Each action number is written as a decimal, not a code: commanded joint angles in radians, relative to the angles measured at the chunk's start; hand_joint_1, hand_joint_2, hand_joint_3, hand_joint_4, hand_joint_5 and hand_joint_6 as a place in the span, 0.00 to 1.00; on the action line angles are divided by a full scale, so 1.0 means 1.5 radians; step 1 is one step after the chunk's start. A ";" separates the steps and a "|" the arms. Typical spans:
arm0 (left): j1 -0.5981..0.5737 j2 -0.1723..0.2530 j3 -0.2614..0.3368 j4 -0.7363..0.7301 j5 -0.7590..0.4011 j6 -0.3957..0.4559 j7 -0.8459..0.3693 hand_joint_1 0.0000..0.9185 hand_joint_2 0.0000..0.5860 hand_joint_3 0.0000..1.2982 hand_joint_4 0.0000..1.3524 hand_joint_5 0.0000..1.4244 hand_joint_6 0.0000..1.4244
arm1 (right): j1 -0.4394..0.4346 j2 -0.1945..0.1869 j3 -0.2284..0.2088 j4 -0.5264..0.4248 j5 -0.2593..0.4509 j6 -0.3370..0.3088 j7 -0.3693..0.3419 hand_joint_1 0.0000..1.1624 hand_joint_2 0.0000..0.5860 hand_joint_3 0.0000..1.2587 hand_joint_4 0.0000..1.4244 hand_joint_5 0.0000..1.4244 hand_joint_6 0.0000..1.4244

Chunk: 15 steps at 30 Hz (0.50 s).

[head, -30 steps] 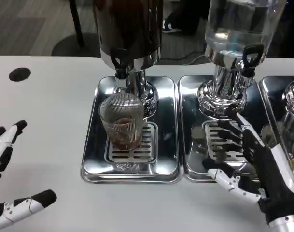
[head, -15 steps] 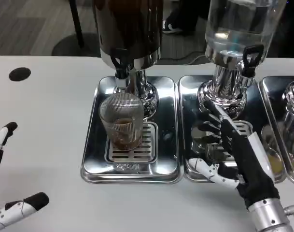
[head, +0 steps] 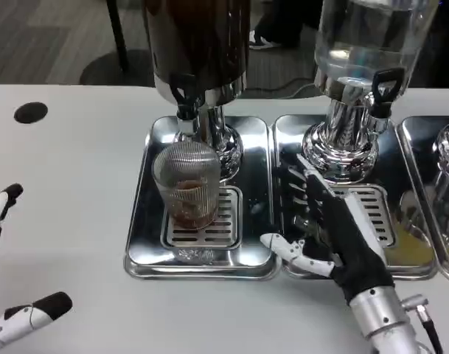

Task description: Grasp the cup under the faucet to collect the drink, then remove the cup.

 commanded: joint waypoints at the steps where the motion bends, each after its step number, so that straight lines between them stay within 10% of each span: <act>1: 0.009 -0.003 0.015 -0.003 -0.012 -0.002 0.008 0.00 0.01 0.00 0.00 0.00 0.00 | -0.023 0.009 0.006 0.024 -0.004 0.005 -0.012 0.75 0.34 0.08 0.14 0.18 0.26; 15: 0.031 -0.004 0.034 -0.008 -0.023 -0.008 0.008 0.00 0.01 0.00 0.00 0.00 0.00 | -0.079 0.029 0.019 0.080 -0.011 0.012 -0.023 0.75 0.34 0.08 0.13 0.17 0.21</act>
